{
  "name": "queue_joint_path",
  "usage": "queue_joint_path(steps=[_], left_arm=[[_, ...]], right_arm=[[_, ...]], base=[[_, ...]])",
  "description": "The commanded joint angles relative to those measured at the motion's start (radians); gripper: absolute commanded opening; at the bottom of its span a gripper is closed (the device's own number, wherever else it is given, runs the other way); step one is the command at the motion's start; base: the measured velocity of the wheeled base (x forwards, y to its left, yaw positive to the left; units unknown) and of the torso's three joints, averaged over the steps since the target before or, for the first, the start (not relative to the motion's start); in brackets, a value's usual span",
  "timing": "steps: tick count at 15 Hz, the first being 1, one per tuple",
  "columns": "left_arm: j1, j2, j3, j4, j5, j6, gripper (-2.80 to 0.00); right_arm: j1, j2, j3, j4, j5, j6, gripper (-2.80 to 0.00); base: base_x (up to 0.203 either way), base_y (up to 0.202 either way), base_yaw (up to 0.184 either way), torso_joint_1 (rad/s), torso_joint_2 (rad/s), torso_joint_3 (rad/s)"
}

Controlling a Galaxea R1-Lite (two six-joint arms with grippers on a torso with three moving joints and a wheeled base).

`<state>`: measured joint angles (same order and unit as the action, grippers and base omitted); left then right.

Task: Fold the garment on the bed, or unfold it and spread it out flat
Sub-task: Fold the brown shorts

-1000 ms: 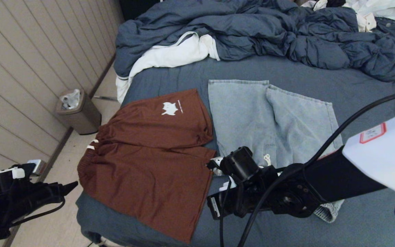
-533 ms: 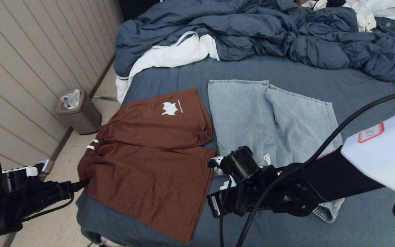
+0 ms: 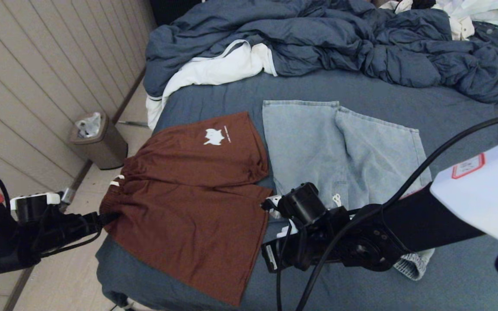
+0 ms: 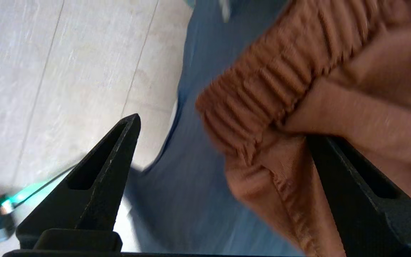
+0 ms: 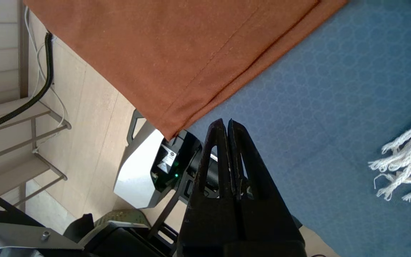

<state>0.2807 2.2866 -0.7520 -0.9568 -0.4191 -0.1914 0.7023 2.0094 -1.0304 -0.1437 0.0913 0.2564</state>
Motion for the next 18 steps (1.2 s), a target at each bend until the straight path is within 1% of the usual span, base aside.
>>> queue_joint_path(steps=[1,2,3,12,16,17,18], left_arm=[[-0.012,0.000,-0.059,0.019,0.000,-0.028,0.00],[-0.016,0.004,-0.083,0.054,0.001,-0.052,0.00],[-0.018,0.003,-0.089,0.070,0.000,-0.060,0.00],[-0.057,-0.036,-0.030,0.070,-0.009,-0.062,0.00],[-0.058,-0.037,-0.028,0.073,-0.016,-0.062,0.00],[-0.058,-0.036,-0.024,0.067,-0.017,-0.060,-2.80],[-0.063,-0.035,-0.021,0.066,-0.017,-0.060,-2.80]], right_arm=[[0.000,-0.003,0.000,-0.015,0.001,0.001,-2.80],[0.000,-0.003,0.005,-0.034,0.001,0.000,-2.80],[0.000,-0.003,0.007,-0.042,0.001,-0.002,-2.80],[-0.004,-0.008,0.025,-0.045,0.001,0.001,-2.80],[-0.004,-0.006,0.027,-0.045,0.001,0.001,-2.80],[-0.004,-0.006,0.027,-0.045,0.001,0.001,-2.80],[-0.004,-0.006,0.027,-0.045,0.001,0.001,-2.80]], base=[[0.000,0.000,0.000,0.000,0.00,0.000],[0.000,0.000,0.000,0.000,0.00,0.000],[0.000,0.000,0.000,0.000,0.00,0.000],[0.000,0.000,0.000,0.000,0.00,0.000],[0.000,0.000,0.000,0.000,0.00,0.000],[0.000,0.000,0.000,0.000,0.00,0.000],[0.000,0.000,0.000,0.000,0.00,0.000]])
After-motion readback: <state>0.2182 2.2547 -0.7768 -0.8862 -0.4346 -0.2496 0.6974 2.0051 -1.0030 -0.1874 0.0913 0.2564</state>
